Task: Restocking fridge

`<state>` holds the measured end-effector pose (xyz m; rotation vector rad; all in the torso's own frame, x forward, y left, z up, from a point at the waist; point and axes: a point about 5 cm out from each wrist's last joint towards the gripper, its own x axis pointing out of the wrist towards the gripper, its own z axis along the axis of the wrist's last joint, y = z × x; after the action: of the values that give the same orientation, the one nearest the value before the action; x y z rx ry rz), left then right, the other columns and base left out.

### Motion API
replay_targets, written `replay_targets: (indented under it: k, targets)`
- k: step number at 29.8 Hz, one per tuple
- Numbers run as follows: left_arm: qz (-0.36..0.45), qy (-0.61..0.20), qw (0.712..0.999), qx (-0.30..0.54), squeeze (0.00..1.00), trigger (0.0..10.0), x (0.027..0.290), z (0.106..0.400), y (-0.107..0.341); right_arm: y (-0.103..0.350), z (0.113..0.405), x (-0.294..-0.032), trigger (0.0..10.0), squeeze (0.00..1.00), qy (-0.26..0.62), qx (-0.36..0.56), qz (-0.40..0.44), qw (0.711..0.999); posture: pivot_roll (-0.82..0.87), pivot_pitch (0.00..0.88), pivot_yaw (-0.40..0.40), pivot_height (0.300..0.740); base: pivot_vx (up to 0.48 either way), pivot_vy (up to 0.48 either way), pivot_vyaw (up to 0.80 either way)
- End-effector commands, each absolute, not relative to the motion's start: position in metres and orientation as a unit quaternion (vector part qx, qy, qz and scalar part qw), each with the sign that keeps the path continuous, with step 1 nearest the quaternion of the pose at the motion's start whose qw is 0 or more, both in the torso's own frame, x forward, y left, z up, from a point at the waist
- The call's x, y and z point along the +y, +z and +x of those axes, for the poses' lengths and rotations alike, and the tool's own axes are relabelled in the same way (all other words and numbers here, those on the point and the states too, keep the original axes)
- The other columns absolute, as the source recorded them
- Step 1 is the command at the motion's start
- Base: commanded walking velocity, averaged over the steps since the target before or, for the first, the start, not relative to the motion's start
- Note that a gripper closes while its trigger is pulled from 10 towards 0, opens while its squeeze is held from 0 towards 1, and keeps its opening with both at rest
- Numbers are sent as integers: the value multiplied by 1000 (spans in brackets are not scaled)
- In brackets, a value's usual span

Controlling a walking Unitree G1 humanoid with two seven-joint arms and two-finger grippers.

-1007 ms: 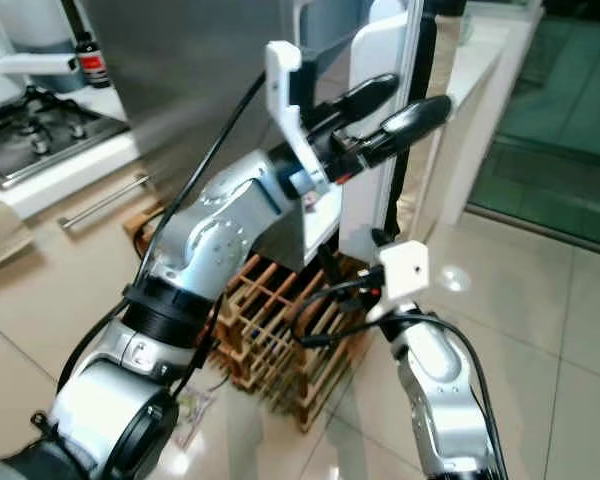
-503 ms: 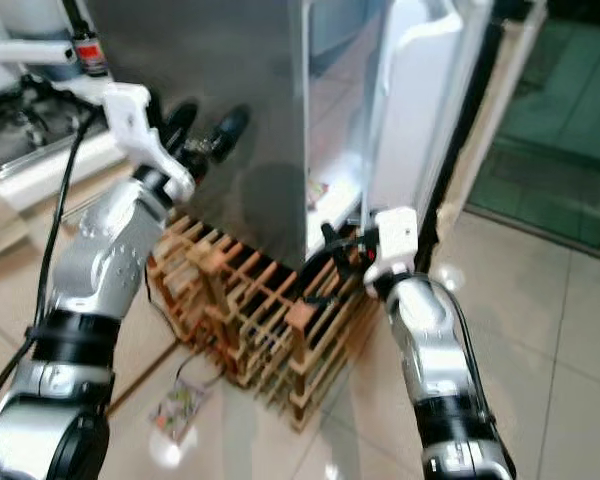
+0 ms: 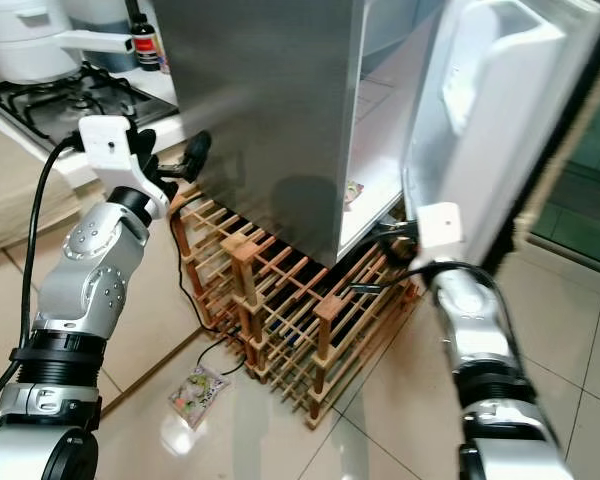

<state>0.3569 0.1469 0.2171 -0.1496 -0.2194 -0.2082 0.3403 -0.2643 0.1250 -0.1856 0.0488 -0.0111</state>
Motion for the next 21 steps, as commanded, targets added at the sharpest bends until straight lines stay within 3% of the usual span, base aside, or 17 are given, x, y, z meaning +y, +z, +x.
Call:
replay_targets:
  k: [1, 5, 6, 8, 11, 13, 17, 21]
  targets:
    - [-73, -99, 986, -110, 0, 10000, 147, 356, 218, 145, 338, -282, 10000, 0, -54, -22, -99, 993, -176, 0, 66, 740, 0, 0, 0]
    - [-74, -99, 987, -103, 0, 10000, 146, 357, 214, 150, 340, -270, 10000, 0, -45, -45, -89, 994, -190, 0, 75, 740, 0, 0, 0]
    - [-72, -99, 988, -98, 0, 10000, 143, 357, 212, 155, 343, -248, 10000, 0, -13, -69, -64, 995, -195, 0, 79, 740, 0, 0, 0]
    - [-70, -100, 988, -96, 0, 10000, 142, 357, 211, 157, 344, -240, 10000, 0, 0, -79, -53, 996, -195, 0, 79, 740, 0, 0, 0]
    - [-26, -74, 994, -72, 0, 10000, 145, 358, 195, 164, 347, -198, 10000, 0, 56, -110, 3, 992, -197, 0, 88, 740, 0, 0, 208]
    - [6, -13, 1000, -27, 0, 10000, 167, 352, 170, 162, 350, -165, 10000, 0, 92, -111, 39, 989, -197, 0, 107, 740, 0, 0, 662]
    - [21, 36, 999, 4, 0, 10000, 185, 343, 154, 159, 351, -151, 10000, 0, 109, -107, 49, 987, -189, 0, 109, 740, 0, 0, 625]
    - [53, 140, 988, 44, 0, 10000, 218, 304, 127, 153, 353, -128, 10000, 0, 145, -88, 76, 983, -138, 0, 79, 740, 0, 0, 505]
